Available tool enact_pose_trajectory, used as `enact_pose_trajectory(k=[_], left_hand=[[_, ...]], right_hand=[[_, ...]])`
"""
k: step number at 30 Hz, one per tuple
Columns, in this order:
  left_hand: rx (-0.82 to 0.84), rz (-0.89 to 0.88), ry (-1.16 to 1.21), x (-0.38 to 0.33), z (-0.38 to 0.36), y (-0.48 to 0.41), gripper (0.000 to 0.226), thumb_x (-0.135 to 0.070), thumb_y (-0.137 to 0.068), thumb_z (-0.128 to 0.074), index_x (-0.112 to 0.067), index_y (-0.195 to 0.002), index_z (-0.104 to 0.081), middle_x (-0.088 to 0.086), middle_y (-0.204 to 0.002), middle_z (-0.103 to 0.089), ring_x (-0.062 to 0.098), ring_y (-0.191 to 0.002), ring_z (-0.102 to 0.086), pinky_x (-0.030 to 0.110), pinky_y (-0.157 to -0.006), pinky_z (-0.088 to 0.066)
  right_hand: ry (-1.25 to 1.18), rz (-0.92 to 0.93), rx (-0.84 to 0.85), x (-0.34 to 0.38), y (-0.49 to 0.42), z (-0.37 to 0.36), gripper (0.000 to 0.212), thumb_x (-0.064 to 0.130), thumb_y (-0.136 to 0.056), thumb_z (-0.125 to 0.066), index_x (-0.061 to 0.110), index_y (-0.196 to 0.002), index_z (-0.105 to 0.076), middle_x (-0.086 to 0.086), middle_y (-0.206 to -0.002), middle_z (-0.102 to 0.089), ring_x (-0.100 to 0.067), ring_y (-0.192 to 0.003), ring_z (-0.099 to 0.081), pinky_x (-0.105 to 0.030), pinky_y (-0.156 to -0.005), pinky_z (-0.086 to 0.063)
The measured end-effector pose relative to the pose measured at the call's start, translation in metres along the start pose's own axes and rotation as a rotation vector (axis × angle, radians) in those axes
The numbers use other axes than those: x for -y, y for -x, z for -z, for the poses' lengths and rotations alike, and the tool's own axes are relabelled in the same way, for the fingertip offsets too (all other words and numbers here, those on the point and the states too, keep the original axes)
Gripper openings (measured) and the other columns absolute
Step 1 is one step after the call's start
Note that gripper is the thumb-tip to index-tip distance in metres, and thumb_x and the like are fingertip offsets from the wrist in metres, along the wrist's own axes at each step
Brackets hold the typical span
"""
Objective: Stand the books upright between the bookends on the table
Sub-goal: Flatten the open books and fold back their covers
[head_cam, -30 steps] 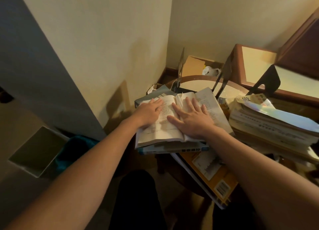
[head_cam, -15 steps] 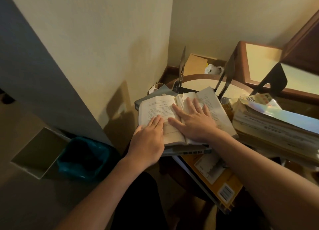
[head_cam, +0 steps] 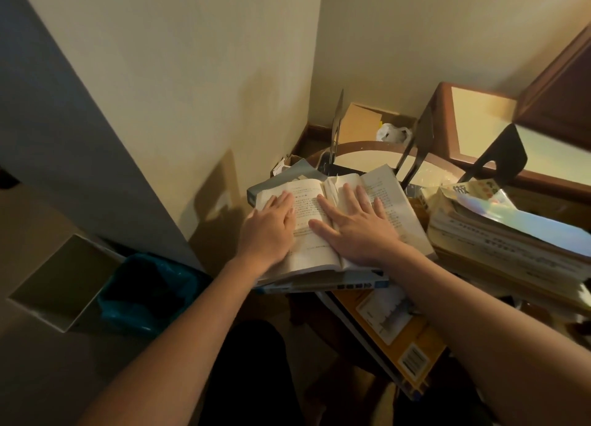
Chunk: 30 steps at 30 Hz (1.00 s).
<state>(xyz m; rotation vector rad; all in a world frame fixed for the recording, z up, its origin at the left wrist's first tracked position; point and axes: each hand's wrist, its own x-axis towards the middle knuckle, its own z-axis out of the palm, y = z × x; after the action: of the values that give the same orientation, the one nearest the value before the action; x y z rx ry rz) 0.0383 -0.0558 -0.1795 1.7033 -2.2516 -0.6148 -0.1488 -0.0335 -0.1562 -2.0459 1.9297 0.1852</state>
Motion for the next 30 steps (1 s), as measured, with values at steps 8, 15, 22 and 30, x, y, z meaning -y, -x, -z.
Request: enact_pose_trajectory(k=[8,15,22,30], left_hand=[[-0.029,-0.095,0.089,0.011,-0.003,0.053,0.052,-0.046,-0.107,-0.032,-0.031,-0.156,-0.027,-0.016,-0.162,-0.02,0.006,-0.152,-0.014,0.043,-0.124,-0.014],[0.011,0.021,0.082,0.018,-0.006,-0.016,0.06,-0.052,-0.106,-0.025,-0.027,-0.159,-0.018,-0.009,-0.166,-0.014,0.014,-0.154,-0.01,0.049,-0.122,-0.026],[0.149,0.124,0.156,0.014,-0.001,-0.008,0.077,-0.068,-0.098,-0.021,-0.03,-0.161,0.003,-0.005,-0.169,0.008,0.026,-0.155,0.006,0.054,-0.122,-0.011],[0.067,0.322,0.583,0.018,0.009,0.044,0.095,-0.071,-0.084,-0.058,-0.025,-0.159,-0.023,0.004,-0.154,-0.043,0.025,-0.137,-0.045,0.042,-0.108,-0.044]], right_hand=[[0.0,0.007,0.004,-0.001,0.0,0.0,0.074,0.084,-0.087,-0.009,0.054,-0.151,0.012,-0.005,-0.164,0.023,-0.026,-0.147,0.029,-0.049,-0.116,0.019],[-0.007,0.0,0.015,-0.001,-0.002,0.0,0.075,0.085,-0.086,-0.007,0.054,-0.151,0.012,-0.003,-0.164,0.024,-0.024,-0.146,0.031,-0.05,-0.118,0.019],[-0.009,-0.014,0.034,0.001,-0.003,0.002,0.075,0.085,-0.085,-0.008,0.054,-0.151,0.011,-0.003,-0.164,0.025,-0.025,-0.146,0.03,-0.052,-0.118,0.018],[-0.055,-0.019,0.066,0.003,-0.002,0.007,0.074,0.084,-0.087,-0.012,0.054,-0.151,0.009,-0.001,-0.164,0.023,-0.025,-0.146,0.031,-0.056,-0.118,0.017]])
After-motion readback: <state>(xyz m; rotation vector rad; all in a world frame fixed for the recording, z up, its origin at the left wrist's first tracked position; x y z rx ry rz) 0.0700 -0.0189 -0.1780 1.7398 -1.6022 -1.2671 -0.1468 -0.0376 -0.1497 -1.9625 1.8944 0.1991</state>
